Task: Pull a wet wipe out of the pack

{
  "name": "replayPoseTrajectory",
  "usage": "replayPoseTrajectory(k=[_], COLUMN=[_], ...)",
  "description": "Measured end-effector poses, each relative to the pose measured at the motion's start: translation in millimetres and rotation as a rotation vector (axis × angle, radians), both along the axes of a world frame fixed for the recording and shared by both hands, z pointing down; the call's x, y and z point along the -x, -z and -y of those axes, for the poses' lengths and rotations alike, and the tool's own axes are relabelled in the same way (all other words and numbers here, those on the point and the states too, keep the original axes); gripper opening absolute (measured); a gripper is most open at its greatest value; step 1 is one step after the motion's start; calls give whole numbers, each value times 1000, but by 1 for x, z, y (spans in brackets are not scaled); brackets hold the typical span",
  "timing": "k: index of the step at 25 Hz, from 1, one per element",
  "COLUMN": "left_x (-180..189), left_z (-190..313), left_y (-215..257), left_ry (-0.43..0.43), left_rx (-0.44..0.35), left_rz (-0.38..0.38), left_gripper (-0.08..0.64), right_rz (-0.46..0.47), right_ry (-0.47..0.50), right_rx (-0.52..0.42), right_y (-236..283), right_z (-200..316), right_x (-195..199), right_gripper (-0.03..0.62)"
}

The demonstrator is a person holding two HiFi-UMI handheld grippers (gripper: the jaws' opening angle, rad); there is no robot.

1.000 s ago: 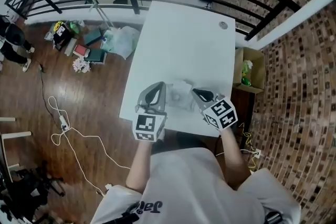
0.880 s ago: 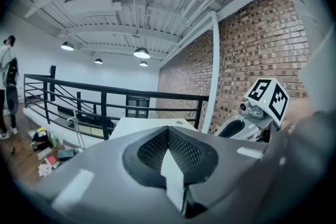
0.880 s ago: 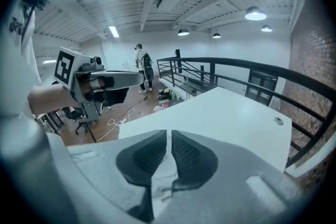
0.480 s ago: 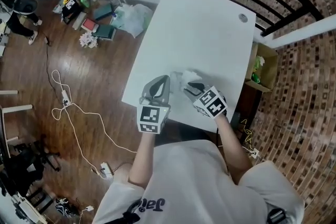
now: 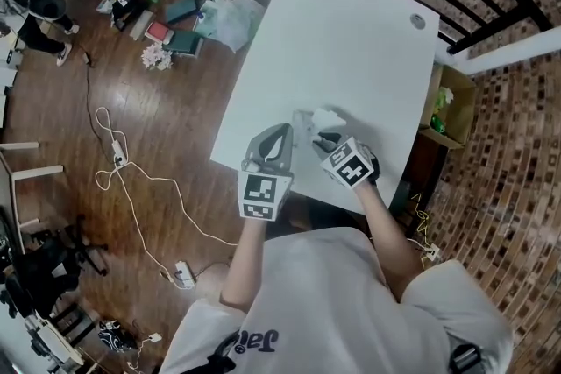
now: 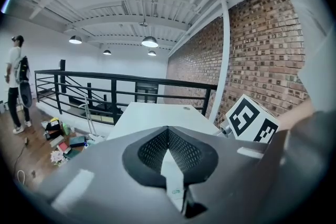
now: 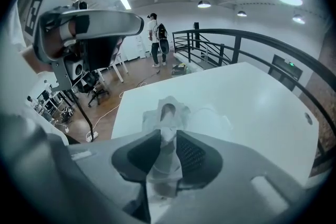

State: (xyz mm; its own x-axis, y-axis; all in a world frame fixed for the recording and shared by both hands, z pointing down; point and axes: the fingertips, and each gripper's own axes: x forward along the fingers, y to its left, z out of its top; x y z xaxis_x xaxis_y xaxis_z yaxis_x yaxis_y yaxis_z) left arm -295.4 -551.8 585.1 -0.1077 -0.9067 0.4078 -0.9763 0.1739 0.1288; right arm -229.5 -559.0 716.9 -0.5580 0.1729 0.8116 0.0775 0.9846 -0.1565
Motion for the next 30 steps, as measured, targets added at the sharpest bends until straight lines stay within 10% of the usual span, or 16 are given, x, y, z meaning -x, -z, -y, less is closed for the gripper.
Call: replayPoseTrajectory(k=[17,30], left_x=[11,3], left_z=[2,40], left_y=[39,76], left_ry=[-26,-132], left_rx=[-54,-149], left_rz=[78,112], left_gripper=[15,15], right_rz=[33,310], right_ry=[-14,-265], right_rx=[-80,-160], right_y=[21,130], right_z=[-8,69], right_x=[-1,-9], right_gripper=[-3,-3])
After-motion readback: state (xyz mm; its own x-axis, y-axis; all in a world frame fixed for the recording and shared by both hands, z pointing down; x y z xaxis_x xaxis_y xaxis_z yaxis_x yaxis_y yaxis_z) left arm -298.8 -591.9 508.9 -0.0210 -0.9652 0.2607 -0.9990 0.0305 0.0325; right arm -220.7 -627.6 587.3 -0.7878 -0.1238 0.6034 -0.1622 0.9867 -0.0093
